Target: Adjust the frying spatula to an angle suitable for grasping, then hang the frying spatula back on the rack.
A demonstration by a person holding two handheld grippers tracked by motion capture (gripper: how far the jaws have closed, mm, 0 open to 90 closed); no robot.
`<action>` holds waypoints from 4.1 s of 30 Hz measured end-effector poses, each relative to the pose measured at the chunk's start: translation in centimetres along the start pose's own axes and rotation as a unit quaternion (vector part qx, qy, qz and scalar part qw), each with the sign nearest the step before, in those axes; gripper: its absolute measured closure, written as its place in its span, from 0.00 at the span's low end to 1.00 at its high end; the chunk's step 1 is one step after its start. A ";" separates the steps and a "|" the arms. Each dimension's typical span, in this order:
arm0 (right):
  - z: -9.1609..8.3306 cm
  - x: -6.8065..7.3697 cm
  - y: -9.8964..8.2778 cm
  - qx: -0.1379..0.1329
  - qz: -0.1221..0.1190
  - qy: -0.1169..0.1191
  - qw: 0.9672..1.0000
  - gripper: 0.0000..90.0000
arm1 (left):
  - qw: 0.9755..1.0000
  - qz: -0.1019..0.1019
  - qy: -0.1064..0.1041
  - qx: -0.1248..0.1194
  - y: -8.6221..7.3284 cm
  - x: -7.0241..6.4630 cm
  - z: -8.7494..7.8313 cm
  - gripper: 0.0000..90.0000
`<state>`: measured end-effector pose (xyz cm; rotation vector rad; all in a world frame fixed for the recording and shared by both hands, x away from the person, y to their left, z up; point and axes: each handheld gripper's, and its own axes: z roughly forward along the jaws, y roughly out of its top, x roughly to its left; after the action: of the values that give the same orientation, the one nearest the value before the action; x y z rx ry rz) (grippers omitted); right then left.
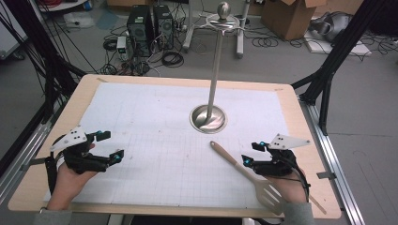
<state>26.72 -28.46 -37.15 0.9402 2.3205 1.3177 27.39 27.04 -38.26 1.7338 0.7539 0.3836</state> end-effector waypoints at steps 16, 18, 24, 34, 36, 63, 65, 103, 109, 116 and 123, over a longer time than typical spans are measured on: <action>-0.7 0.7 -0.3 -0.020 0.008 0.041 0.999 0.16 | 1.000 0.002 -0.001 -0.021 0.6 -0.3 -0.5 0.07; -0.9 0.8 -0.1 -0.032 0.004 0.035 0.999 0.16 | 1.000 0.000 -0.002 -0.019 0.6 -0.3 -0.6 0.07; -0.6 0.9 -0.3 -0.029 0.006 0.036 0.999 0.16 | 1.000 0.001 0.001 -0.018 0.5 -0.1 -0.6 0.07; -0.2 0.9 -0.7 -0.028 0.013 0.036 0.999 0.16 | 1.000 0.000 -0.001 -0.015 0.4 -0.1 -0.4 0.07; -0.1 1.0 -0.8 -0.026 0.013 0.036 0.999 0.16 | 1.000 -0.001 -0.001 -0.015 0.4 -0.2 -0.3 0.07; 2.5 1.3 -3.0 0.023 0.031 0.023 0.999 0.16 | 1.000 -0.001 -0.003 -0.008 0.2 0.0 0.3 0.07; 2.6 1.3 -3.1 0.028 0.029 0.019 0.999 0.16 | 1.000 -0.002 -0.005 -0.009 0.2 0.0 0.3 0.07; 3.2 0.7 -6.3 0.047 0.062 -0.062 0.995 0.35 | 1.000 -0.006 -0.005 0.001 -0.1 0.1 0.7 0.07; 3.3 1.0 -6.5 0.052 0.053 -0.076 0.994 0.44 | 1.000 -0.004 -0.004 0.002 -0.1 0.2 0.7 0.07; 3.5 1.3 -6.6 0.058 0.047 -0.083 0.994 0.51 | 1.000 -0.005 -0.003 0.003 -0.3 0.3 0.7 0.07; 3.5 1.3 -6.6 0.063 0.050 -0.086 0.993 0.57 | 1.000 -0.006 -0.001 0.004 -0.3 0.3 0.7 0.07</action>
<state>25.14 -27.72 -44.59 1.1754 2.2692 1.0892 27.96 26.78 -38.83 1.7364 0.7642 0.3707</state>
